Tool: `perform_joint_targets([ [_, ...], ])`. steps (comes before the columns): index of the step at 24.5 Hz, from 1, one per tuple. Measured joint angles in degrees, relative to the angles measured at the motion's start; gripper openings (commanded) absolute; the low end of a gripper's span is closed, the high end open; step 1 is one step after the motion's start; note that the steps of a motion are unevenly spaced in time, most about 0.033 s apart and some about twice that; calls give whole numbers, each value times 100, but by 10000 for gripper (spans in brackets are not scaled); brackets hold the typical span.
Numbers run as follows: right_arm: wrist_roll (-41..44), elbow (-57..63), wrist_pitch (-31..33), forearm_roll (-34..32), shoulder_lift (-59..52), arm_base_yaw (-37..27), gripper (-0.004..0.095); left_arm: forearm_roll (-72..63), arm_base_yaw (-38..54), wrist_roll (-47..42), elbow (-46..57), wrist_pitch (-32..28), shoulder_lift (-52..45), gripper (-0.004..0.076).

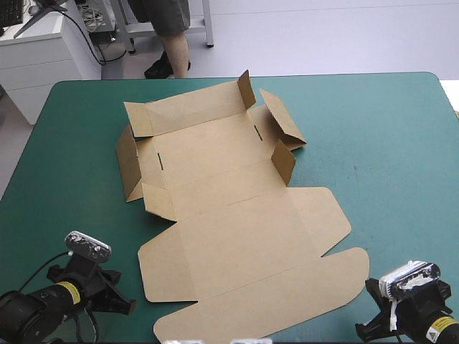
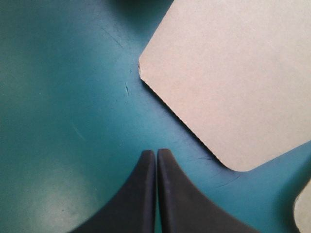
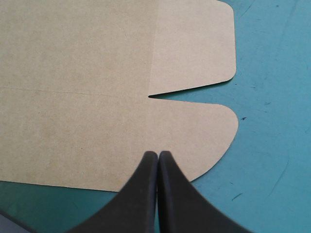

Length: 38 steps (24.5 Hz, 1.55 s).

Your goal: Fold the box

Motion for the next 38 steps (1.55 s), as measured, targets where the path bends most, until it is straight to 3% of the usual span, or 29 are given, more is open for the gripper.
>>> perform_joint_targets([
  [7, -106, 0, 0, 64, 0, 0, -12, 0, 0, 0, 0, 0, 0, -8],
  [9, -124, 0, 0, 64, 0, 0, 48, 0, 0, 0, 0, 0, 0, -8],
  [11, -124, 0, 0, 64, 0, 0, 219, 0, 0, 0, 0, 0, 0, -8],
  [13, -130, 0, 0, 64, 0, 0, 566, 0, 0, 0, 0, 0, 0, -8],
  [16, -129, 0, 0, 64, 0, 0, 719, 0, 0, 0, 0, -6, 0, -8],
  [29, 29, -216, 48, 64, 54, 0, 729, 0, 0, 0, 0, -6, 0, -8],
  [38, 51, -1079, 354, 64, 1481, 0, 729, 0, 0, 0, 0, -6, 0, -8],
])
